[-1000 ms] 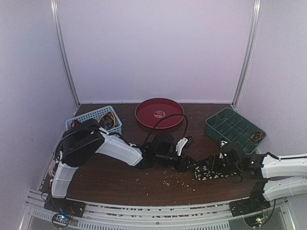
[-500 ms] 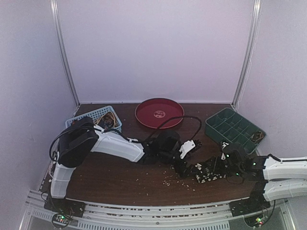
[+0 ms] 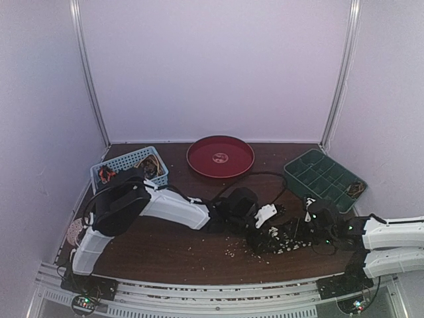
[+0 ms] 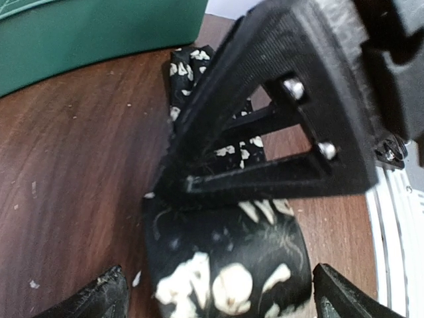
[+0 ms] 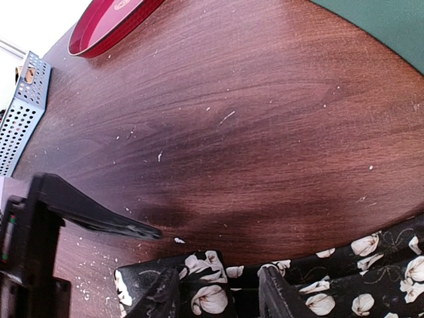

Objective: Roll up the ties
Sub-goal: Roll the tie at the center of the board.

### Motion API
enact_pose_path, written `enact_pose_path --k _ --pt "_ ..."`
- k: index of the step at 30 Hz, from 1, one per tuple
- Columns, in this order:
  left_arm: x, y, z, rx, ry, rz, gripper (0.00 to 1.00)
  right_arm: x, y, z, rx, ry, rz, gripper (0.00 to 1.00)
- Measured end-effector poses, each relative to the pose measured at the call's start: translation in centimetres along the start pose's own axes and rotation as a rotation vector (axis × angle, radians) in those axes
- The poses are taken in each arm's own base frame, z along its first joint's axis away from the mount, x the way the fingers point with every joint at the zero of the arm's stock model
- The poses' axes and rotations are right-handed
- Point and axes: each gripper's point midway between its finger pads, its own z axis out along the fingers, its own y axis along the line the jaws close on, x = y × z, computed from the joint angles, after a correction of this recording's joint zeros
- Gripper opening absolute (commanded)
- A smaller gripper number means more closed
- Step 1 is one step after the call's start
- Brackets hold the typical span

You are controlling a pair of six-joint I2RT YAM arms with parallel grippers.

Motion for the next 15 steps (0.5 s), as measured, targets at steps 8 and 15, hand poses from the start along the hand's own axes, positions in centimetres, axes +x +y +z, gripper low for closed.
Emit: enact_pose_path --k 8,15 --pt "-0.01 -0.67 0.86 -0.017 0.018 -0.011 0.94 -0.06 0.12 0.08 -0.004 -0.003 0.002 0.42" --pt "-0.14 -0.67 0.98 -0.036 0.016 -0.017 0.75 -0.01 0.08 0.11 -0.006 -0.003 0.003 0.41"
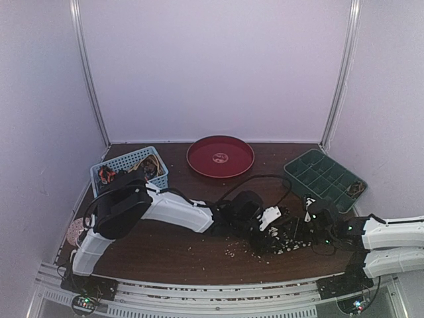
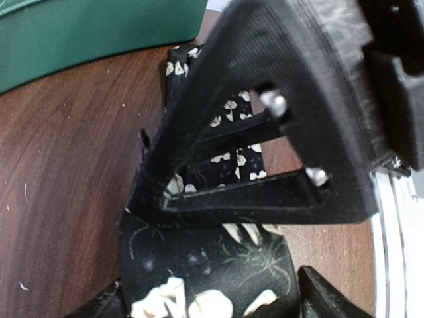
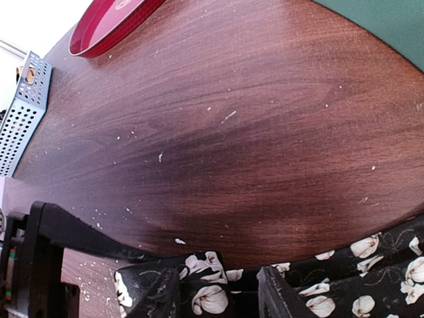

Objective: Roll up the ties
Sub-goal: Roll the tie at the center of the board.

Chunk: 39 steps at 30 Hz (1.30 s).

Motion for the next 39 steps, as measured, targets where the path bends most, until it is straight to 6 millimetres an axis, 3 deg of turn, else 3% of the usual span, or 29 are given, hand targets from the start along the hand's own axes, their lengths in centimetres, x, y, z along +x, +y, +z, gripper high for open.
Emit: enact_pose_path --k 7,12,21,26,39 --pt "-0.1 -0.4 0.1 0.008 -0.001 0.017 0.5 0.3 -0.2 0.0 0.001 0.006 0.0 0.41" --pt "0.0 -1.0 0.2 0.016 0.002 0.039 0.42 0.3 -0.2 0.0 0.0 0.005 0.001 0.41" --pt "0.3 -1.3 0.4 0.006 0.013 0.076 0.46 0.5 -0.3 0.0 -0.003 0.014 0.007 0.42" --pt "1.3 -1.2 0.1 -0.021 0.043 0.123 0.45 0.8 0.6 -0.3 -0.052 0.038 0.023 0.47" --pt "4.3 0.8 -4.1 -0.144 0.194 0.283 0.44 2.6 3.8 0.7 -0.199 0.159 0.035 0.45"
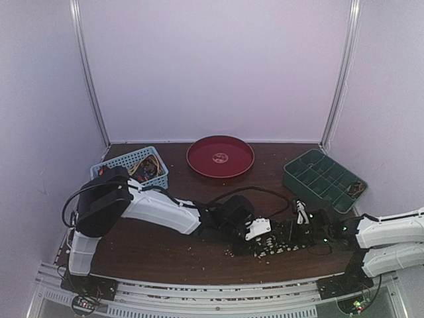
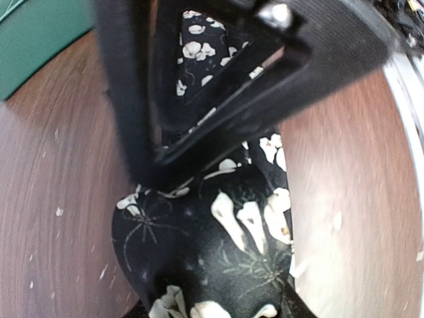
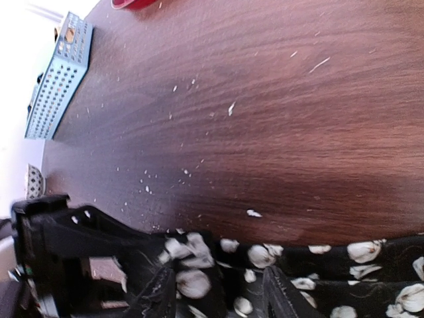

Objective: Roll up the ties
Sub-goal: Roll the tie at the center of the board.

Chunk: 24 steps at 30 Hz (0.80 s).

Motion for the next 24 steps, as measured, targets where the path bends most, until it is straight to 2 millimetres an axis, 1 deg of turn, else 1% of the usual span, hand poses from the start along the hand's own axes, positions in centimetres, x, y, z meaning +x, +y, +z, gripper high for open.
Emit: enact_pose_path --k 3,7,10,14,17,20,24 --pt "1.3 0.6 -1.1 0.006 0.012 0.008 0.44 0.4 0.6 0.9 -0.018 0.039 0.0 0.44" --pt "2.9 1.9 -2.3 0.016 0.019 -0.006 0.44 0.6 1.8 2.0 -0.057 0.078 -0.002 0.44" --pt "3.7 2.7 -3.0 0.019 0.017 -0.017 0.44 0.6 2.8 3.0 -0.091 0.103 -0.003 0.44" --pt "4.3 2.9 -3.5 0.028 0.007 -0.015 0.48 0.5 4.4 4.1 -0.141 0.125 0.001 0.46" --pt "4.6 2.7 -3.6 0.039 0.004 -0.008 0.52 0.0 5.7 4.6 -0.177 0.13 0.001 0.47" --pt "4.7 2.8 -3.6 0.042 0.005 -0.007 0.6 -0.3 6.6 4.9 -0.204 0.13 0.0 0.47" --pt "5.3 2.8 -3.6 0.042 0.016 -0.015 0.66 -0.2 6.6 5.4 -0.202 0.142 0.005 0.46"
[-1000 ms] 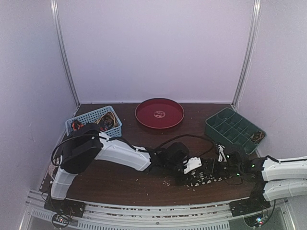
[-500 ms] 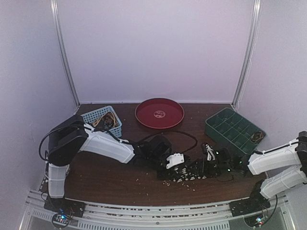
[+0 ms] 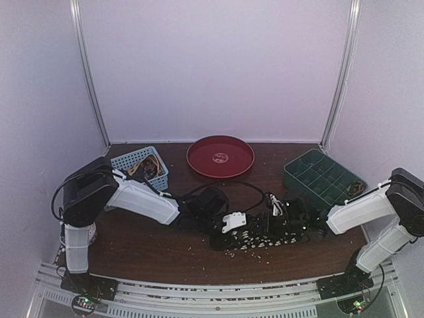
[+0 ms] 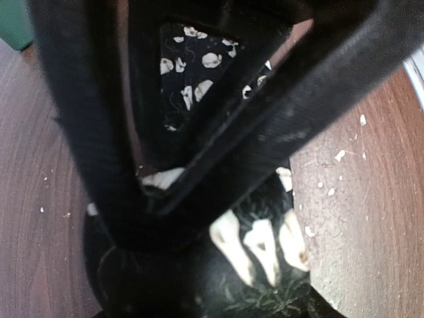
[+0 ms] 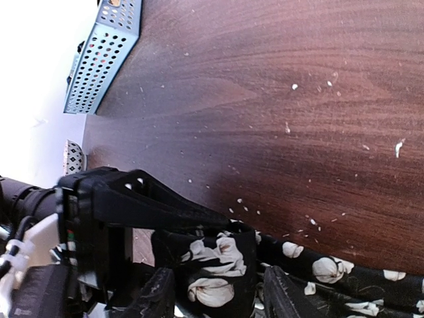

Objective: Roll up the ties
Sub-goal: Roll the tie at the center of the board.

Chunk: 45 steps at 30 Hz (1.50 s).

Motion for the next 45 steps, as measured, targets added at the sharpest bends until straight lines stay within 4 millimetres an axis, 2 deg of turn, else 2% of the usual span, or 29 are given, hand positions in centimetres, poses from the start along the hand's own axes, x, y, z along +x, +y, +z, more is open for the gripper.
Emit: enact_pose_path --k 7,17,21,24,27,30,32,37,40,45 --pt "0.6 0.6 -0.7 -0.033 0.015 -0.023 0.71 0.5 -0.2 0.2 0.002 0.02 0.022 0.39" --pt "2.4 0.0 -2.4 -0.068 0.033 -0.103 0.74 1.2 -0.1 0.1 -0.022 0.029 0.104 0.39" --pt "2.2 -0.1 -3.3 -0.078 0.005 -0.155 0.72 1.6 -0.3 0.3 -0.024 0.035 0.122 0.38" --pt "1.8 -0.1 -4.2 -0.095 -0.03 -0.197 0.61 1.7 -0.1 0.4 -0.03 0.036 0.125 0.38" --pt "1.9 0.0 -5.5 -0.135 -0.08 -0.255 0.44 1.9 0.0 0.5 -0.029 0.032 0.13 0.37" --pt "2.5 0.4 -6.8 -0.181 -0.124 -0.326 0.21 1.8 -0.1 0.5 -0.02 0.023 0.129 0.36" --pt "2.7 1.0 -7.6 -0.219 -0.16 -0.388 0.13 1.7 -0.2 0.5 -0.015 0.015 0.129 0.35" --pt "1.7 2.5 -8.4 -0.268 -0.251 -0.515 0.04 1.7 0.2 0.4 -0.04 0.009 0.155 0.34" --pt "1.4 2.8 -7.9 -0.262 -0.281 -0.572 0.02 1.7 0.5 0.3 -0.067 0.008 0.186 0.34" --pt "3.5 2.5 -5.7 -0.242 -0.234 -0.659 0.0 2.1 0.2 0.2 -0.07 0.012 0.212 0.33"
